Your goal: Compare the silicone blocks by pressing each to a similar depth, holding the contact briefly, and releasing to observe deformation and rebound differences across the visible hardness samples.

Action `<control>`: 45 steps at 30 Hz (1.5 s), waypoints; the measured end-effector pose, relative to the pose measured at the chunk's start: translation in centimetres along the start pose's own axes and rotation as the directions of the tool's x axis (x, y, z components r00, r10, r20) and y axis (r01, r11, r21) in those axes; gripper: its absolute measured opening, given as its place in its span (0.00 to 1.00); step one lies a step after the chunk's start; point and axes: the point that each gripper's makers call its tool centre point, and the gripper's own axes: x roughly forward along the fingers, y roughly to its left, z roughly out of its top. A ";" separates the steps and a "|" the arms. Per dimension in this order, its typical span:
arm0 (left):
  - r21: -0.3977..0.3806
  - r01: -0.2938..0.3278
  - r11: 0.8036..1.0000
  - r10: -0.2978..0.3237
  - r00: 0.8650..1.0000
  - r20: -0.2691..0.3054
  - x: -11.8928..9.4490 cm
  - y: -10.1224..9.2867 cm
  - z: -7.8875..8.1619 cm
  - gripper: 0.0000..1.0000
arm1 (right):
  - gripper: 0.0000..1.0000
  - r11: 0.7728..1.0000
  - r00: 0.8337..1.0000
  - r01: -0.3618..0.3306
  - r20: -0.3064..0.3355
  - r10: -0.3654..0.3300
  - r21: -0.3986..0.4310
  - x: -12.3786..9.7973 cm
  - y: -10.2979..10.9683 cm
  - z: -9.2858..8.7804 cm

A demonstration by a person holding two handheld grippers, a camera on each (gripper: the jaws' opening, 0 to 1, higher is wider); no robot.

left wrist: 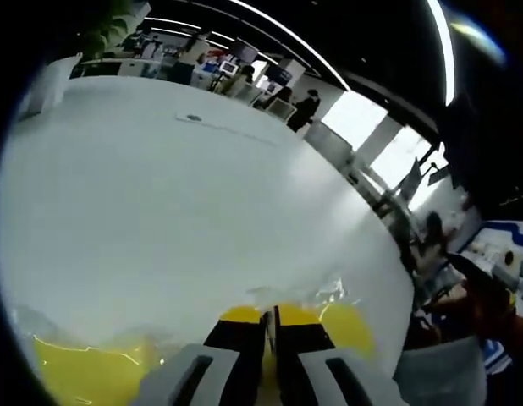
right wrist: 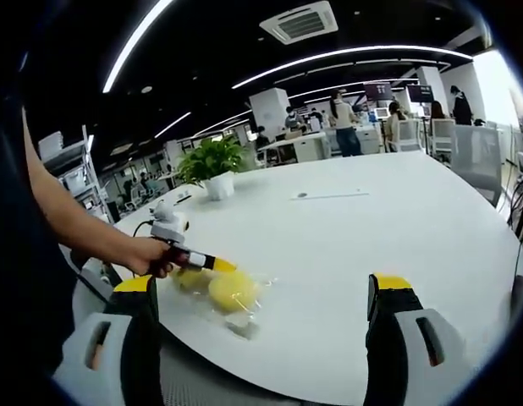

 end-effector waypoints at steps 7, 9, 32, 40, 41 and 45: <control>0.123 -0.024 0.992 0.019 0.999 0.042 -0.7 -0.4 1.9 0.43 | 0.96 1.000 1.000 -0.004 0.000 0.004 -0.004 0.2 0.2 0.1; 0.212 -0.039 0.977 0.007 0.988 0.154 -1.4 -0.7 4.5 0.52 | 0.96 1.000 1.000 -0.009 0.001 0.009 -0.009 0.4 0.2 0.2; 0.445 -0.024 0.895 -0.118 0.950 0.290 -16.6 -0.5 11.5 1.00 | 0.96 0.988 0.995 -0.072 -0.071 0.063 -0.138 4.2 0.1 -0.2; 0.486 -0.054 0.872 -0.091 0.959 0.270 -20.5 1.6 7.0 1.00 | 0.97 0.979 0.995 -0.059 -0.085 0.043 -0.197 4.1 -0.3 -1.2; 0.478 -0.062 0.876 -0.082 0.958 0.276 -20.8 2.0 6.6 1.00 | 0.97 0.976 0.995 -0.062 -0.094 0.044 -0.209 4.1 -0.3 -1.5; 0.439 -0.093 0.894 -0.055 0.948 0.314 -22.4 3.4 5.0 1.00 | 0.97 0.975 0.995 -0.070 -0.089 0.052 -0.212 3.8 -0.3 -1.8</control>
